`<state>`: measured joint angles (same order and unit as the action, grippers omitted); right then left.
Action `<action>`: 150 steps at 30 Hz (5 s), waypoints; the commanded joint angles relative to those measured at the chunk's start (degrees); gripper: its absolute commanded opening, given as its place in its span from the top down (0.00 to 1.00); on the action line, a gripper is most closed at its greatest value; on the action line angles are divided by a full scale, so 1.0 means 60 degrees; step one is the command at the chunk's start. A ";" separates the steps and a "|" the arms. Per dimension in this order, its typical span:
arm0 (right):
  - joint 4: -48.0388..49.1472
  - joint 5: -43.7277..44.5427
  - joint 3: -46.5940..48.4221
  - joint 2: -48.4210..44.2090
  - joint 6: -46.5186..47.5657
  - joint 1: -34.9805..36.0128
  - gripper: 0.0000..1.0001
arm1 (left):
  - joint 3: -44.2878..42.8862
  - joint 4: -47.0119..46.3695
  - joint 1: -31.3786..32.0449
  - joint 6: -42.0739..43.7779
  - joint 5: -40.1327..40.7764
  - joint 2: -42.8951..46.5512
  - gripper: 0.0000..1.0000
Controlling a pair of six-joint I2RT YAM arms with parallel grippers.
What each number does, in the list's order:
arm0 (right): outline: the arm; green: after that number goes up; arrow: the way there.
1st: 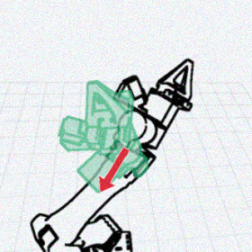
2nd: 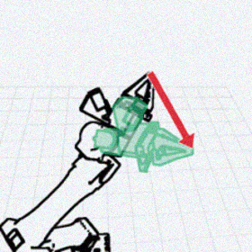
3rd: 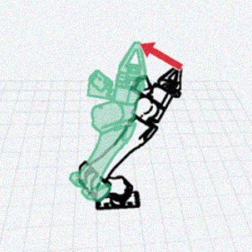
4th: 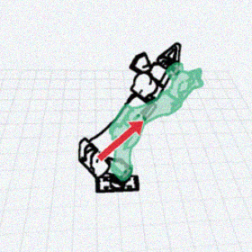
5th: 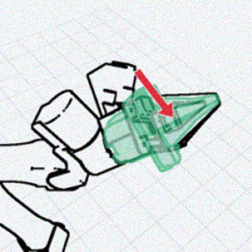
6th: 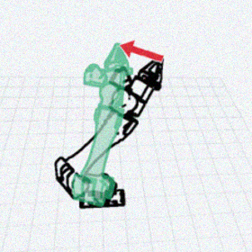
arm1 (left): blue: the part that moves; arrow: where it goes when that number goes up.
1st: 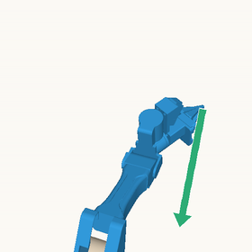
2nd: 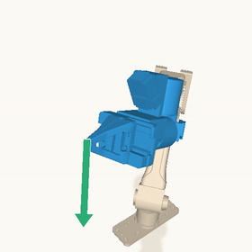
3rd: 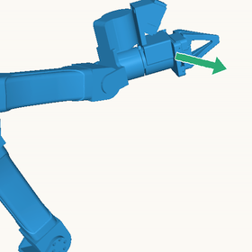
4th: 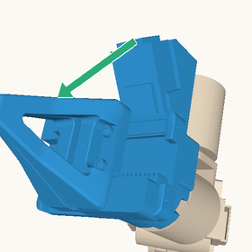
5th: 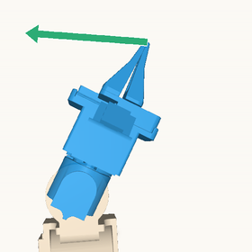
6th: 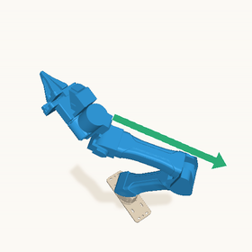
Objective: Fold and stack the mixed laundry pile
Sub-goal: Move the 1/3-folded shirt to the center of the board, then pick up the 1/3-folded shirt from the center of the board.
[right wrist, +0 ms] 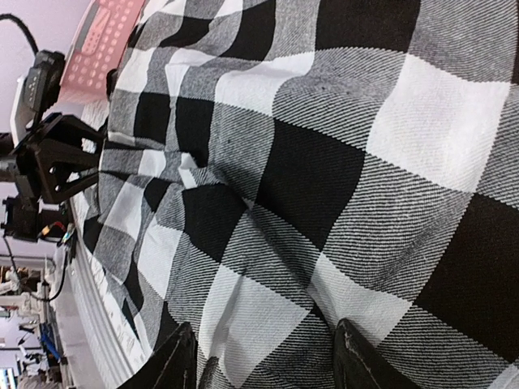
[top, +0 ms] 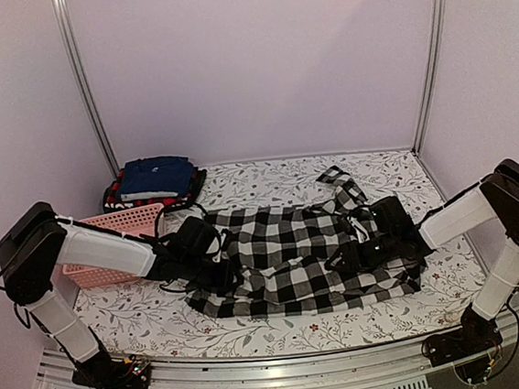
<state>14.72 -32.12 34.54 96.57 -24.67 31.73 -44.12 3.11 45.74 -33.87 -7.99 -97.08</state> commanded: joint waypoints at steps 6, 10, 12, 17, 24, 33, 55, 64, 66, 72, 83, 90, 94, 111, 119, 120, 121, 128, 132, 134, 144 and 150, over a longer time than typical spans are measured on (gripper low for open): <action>-0.2379 0.0327 -0.0489 -0.3666 -0.0899 -0.0394 0.32 | 0.0444 0.1901 0.0655 -0.0312 0.1258 0.2347 0.28; -0.3560 0.0734 0.0760 -0.4016 0.0486 -0.2471 0.25 | -0.0781 0.1854 -0.0148 0.0526 0.1859 0.2848 0.01; -0.3872 0.1107 0.1497 -0.3494 0.1080 -0.3214 0.25 | -0.1309 0.1603 -0.0657 0.0852 0.2004 0.2790 0.00; -0.4104 0.1785 0.3342 -0.1362 0.2135 -0.3890 0.26 | -0.2414 0.1006 -0.1770 0.1329 0.1422 0.2088 0.00; -0.4768 0.2229 0.5759 0.0964 0.3076 -0.3524 0.27 | -0.3484 0.0993 -0.2493 0.1855 0.0731 0.0812 0.00; -0.7087 0.3905 0.9505 0.4168 0.4927 -0.2530 0.24 | -0.3956 0.0915 -0.2643 0.1996 0.0547 0.0155 0.00; -0.6414 0.4133 1.2430 0.5269 0.5488 -0.2711 1.00 | -0.5580 0.1699 -0.3393 0.2796 0.1083 -0.1702 0.00; -0.5683 0.1279 1.4304 0.5186 0.5582 -0.3230 1.00 | -0.6968 0.2676 -0.4062 0.3878 0.0067 -0.3269 0.04; -0.5327 0.0656 1.4409 0.5258 0.5476 -0.3229 1.00 | -0.7089 0.2713 -0.4240 0.4027 -0.0343 -0.3492 0.08; -0.3941 -0.0894 1.4433 0.5311 0.5083 -0.3225 1.00 | -0.7469 0.2979 -0.4614 0.4635 -0.1519 -0.4169 0.22; -0.1913 -0.2638 1.5513 0.6862 0.3606 -0.3224 1.00 | -0.8181 0.3810 -0.4993 0.5787 -0.2324 -0.4916 0.36; -0.1963 -0.1654 1.5648 0.7134 0.3637 -0.3243 1.00 | -0.9494 0.4677 -0.4976 0.6470 -0.3228 -0.6077 0.40; -0.2139 -0.1476 1.5437 0.7169 0.3826 -0.3300 1.00 | -0.9517 0.4741 -0.4759 0.6919 -0.3427 -0.6335 0.39; -0.1688 -0.1505 1.6205 0.7361 0.3059 -0.3697 0.99 | -0.9268 0.5399 -0.4298 0.8264 -0.3251 -0.6145 0.61; -0.1721 -0.1807 1.6054 0.7333 0.2939 -0.3699 1.00 | -0.9060 0.4893 -0.5002 0.7422 -0.3609 -0.5832 0.49; -0.1710 -0.1822 1.5997 0.7300 0.2939 -0.3691 1.00 | -0.8924 0.4585 -0.5058 0.7299 -0.3875 -0.5635 0.49; -0.1707 -0.1824 1.5959 0.7280 0.2950 -0.3698 1.00 | -0.8772 0.4360 -0.5086 0.7267 -0.4142 -0.5462 0.49; -0.1700 -0.1824 1.5765 0.7073 0.3031 -0.3704 1.00 | -0.8902 0.4812 -0.5078 0.7651 -0.3921 -0.5735 0.49; -0.1623 -0.1795 1.5798 0.7132 0.2943 -0.3692 1.00 | -0.9125 0.5180 -0.4956 0.7900 -0.4363 -0.6141 0.51; -0.1593 -0.1741 1.5816 0.7178 0.2939 -0.3695 1.00 | -0.9175 0.5268 -0.4898 0.8016 -0.4435 -0.6240 0.54; -0.1441 -0.1444 1.6127 0.7551 0.2815 -0.3718 0.99 | -0.9242 0.4549 -0.5025 0.7598 -0.4345 -0.6195 1.00; -0.1450 -0.1444 1.6800 0.7729 0.2494 -0.3882 1.00 | -0.8249 0.2922 -0.5282 0.6794 -0.3475 -0.5280 1.00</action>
<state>4.29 -41.36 131.81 141.80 -7.42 9.41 -97.01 27.90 15.16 9.82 -32.34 -133.40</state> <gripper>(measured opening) 0.027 0.008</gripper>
